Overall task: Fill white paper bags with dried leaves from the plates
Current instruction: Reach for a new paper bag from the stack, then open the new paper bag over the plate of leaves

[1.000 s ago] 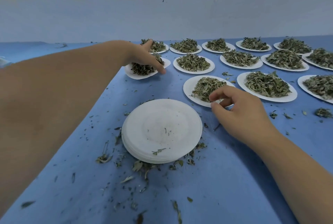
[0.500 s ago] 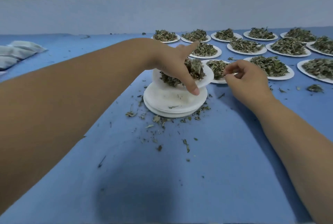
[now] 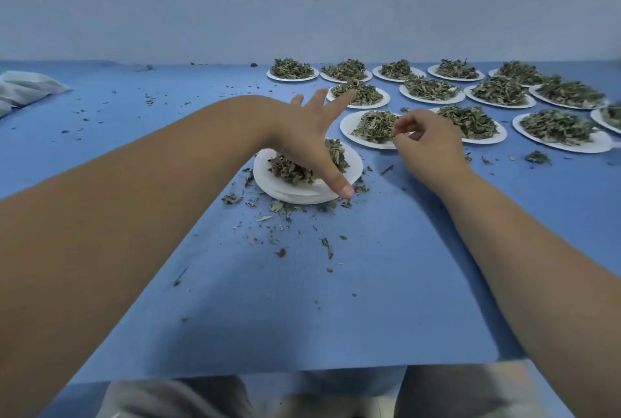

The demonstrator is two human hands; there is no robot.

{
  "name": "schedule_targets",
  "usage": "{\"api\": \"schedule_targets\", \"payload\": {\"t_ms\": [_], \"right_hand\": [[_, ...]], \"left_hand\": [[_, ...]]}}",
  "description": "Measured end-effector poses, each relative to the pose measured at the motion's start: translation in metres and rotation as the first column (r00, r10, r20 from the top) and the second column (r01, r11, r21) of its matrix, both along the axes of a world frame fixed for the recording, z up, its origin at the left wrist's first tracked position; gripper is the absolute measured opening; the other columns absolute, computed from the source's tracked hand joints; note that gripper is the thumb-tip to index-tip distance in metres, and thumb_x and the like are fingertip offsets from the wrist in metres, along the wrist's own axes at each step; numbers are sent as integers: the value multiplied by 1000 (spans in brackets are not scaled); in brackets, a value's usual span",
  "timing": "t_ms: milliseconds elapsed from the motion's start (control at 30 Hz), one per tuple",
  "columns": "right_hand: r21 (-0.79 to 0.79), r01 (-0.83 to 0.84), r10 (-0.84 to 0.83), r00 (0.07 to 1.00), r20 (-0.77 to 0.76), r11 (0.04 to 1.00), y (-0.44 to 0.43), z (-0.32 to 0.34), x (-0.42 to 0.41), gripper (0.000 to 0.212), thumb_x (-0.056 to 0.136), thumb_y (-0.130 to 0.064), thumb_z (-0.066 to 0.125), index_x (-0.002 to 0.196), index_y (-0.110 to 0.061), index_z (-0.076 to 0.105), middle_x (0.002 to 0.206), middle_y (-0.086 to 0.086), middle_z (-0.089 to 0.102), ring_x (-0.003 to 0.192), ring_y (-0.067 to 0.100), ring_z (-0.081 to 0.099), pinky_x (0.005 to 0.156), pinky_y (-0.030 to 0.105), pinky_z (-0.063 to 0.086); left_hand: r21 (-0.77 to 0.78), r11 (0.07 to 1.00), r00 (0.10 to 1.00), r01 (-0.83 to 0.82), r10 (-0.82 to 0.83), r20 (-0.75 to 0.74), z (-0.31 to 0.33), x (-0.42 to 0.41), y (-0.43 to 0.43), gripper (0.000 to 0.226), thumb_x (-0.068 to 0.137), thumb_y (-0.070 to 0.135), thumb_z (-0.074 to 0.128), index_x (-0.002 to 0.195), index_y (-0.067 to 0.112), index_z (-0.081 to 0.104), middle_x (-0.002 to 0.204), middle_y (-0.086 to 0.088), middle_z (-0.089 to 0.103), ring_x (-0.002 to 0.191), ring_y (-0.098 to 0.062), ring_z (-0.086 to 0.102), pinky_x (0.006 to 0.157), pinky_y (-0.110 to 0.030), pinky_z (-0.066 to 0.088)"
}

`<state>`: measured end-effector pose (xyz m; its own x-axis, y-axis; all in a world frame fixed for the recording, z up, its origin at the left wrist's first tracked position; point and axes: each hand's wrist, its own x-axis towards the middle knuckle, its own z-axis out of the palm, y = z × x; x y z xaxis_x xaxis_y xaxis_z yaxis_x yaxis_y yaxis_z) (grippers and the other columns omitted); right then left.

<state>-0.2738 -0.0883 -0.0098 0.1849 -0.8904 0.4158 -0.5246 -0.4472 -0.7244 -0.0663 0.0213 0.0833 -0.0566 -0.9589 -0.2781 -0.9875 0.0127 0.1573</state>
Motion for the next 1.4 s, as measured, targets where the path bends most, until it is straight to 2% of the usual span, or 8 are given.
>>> {"api": "schedule_targets", "payload": {"t_ms": [333,633,733,867,1033,1133,1300,1400], "right_hand": [[-101,170,-185,969,-167,980,0,14,-90,30,87,-13,57,65,-29,46,56,-8,51,56,-9,51,46,11,32],[-118,641,-527,495,-691,758,-10,8,-268,24,92,-23,50,85,-7,66,108,18,64,121,37,47,93,44,48],[-152,638,-471,366,-802,754,-23,8,-292,39,97,-30,43,122,-14,69,160,12,31,151,32,17,113,49,32],[-216,537,-439,329,-836,815,-56,18,-293,39,91,-30,52,124,-19,71,171,8,0,157,27,-2,117,50,23],[-262,547,-410,167,-897,795,-83,37,-280,30,85,-29,52,106,-15,70,144,10,51,146,27,30,110,48,27],[-306,550,-478,200,-855,777,-81,47,-276,20,84,-17,51,93,-13,69,80,3,60,82,22,54,106,44,33],[-273,529,-590,769,-246,804,-69,77,-246,42,87,-10,51,123,-12,72,125,7,71,118,24,62,107,31,44],[-114,440,-412,888,204,891,-45,94,-199,44,81,-12,54,119,-19,75,115,-1,73,95,14,69,92,35,58]], "left_hand": [[-352,898,950,264,-305,-66,-45,-159,-41,125,73,43,77,154,42,-19,166,-1,-22,153,-30,-14,121,-61,4],[-392,896,886,211,-344,-310,-104,-227,-66,66,101,36,46,159,24,18,169,-2,-4,154,-21,6,120,-43,23],[-403,892,889,205,-342,-304,-106,-229,-67,52,101,36,43,152,24,37,169,-1,1,154,-17,11,116,-39,28],[-405,897,899,178,-315,-304,-105,-232,-65,41,100,36,41,140,27,49,168,2,10,150,-16,23,109,-34,34],[-390,911,885,135,-288,-366,-107,-227,-71,35,98,35,44,131,32,54,167,7,16,148,-15,29,107,-34,35],[-397,907,878,144,-302,-371,-108,-227,-72,34,97,35,44,129,32,55,166,7,19,148,-14,28,110,-35,34],[-419,900,857,120,-307,-414,-109,-226,-71,40,97,33,47,137,30,51,162,8,29,142,-16,38,105,-32,37],[-432,899,753,-63,-241,-612,-100,-227,-69,46,98,36,53,143,31,46,147,8,49,120,-14,54,97,-28,43]]}}
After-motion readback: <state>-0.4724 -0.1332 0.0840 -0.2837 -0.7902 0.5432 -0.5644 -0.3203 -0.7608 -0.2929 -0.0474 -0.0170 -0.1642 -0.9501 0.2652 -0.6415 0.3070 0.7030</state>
